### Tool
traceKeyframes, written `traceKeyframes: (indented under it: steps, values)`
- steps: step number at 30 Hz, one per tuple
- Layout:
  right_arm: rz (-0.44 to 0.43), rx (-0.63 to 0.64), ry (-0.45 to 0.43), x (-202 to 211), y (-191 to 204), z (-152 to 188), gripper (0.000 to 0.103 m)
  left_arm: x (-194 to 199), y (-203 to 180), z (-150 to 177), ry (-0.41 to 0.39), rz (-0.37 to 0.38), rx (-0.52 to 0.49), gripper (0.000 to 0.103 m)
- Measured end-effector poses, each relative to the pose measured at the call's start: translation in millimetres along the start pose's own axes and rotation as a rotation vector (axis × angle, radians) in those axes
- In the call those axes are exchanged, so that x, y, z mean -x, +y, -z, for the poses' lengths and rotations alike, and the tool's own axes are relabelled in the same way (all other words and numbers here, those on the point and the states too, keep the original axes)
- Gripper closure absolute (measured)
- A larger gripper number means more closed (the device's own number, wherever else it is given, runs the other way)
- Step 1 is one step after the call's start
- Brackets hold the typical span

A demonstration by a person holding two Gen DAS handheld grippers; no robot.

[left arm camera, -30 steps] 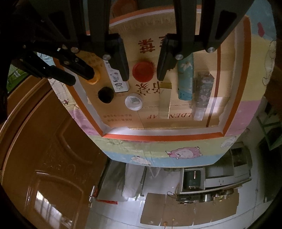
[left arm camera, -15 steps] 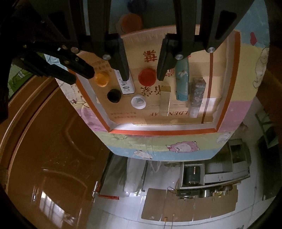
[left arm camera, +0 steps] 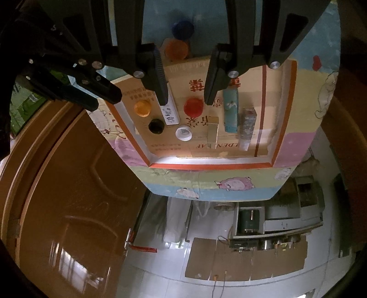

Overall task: Organize rigid objects
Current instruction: 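Move both grippers back out of the tray toward the blue and orange caps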

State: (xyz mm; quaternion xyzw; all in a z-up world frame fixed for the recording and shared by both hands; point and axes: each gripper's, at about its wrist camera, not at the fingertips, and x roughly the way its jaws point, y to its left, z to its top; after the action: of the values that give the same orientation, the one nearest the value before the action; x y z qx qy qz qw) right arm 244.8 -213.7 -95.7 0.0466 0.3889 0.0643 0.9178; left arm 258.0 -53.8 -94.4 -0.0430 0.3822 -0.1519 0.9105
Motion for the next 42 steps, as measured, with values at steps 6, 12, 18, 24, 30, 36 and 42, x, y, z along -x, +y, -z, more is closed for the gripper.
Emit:
traceKeyframes:
  steps: [6,12,18,24,30,36,42]
  values:
    - [0.001,0.004,-0.016,15.3,3.8,3.8,0.055,15.5,1.8,5.2,-0.016,-0.001,0.003,0.07]
    - [-0.002,0.003,-0.028,31.7,7.5,10.5,0.055,31.2,7.0,13.9,-0.028,-0.001,0.008,0.07]
    - [-0.003,-0.005,-0.036,46.1,8.4,21.3,0.055,37.8,8.9,28.4,-0.011,0.03,-0.002,0.07]
    - [-0.009,-0.016,-0.028,54.6,8.0,32.3,0.055,28.1,3.3,54.3,0.047,0.073,-0.026,0.07]
    - [-0.014,-0.03,-0.022,60.2,5.4,40.5,0.055,9.0,-6.5,78.9,0.104,0.092,-0.071,0.07]
    - [-0.017,-0.052,-0.019,60.5,-3.0,42.2,0.055,-2.4,-10.8,83.6,0.117,0.074,-0.089,0.07]
    - [-0.018,-0.075,-0.011,58.0,-11.7,44.8,0.055,-8.7,-3.2,83.1,0.122,0.047,-0.062,0.06]
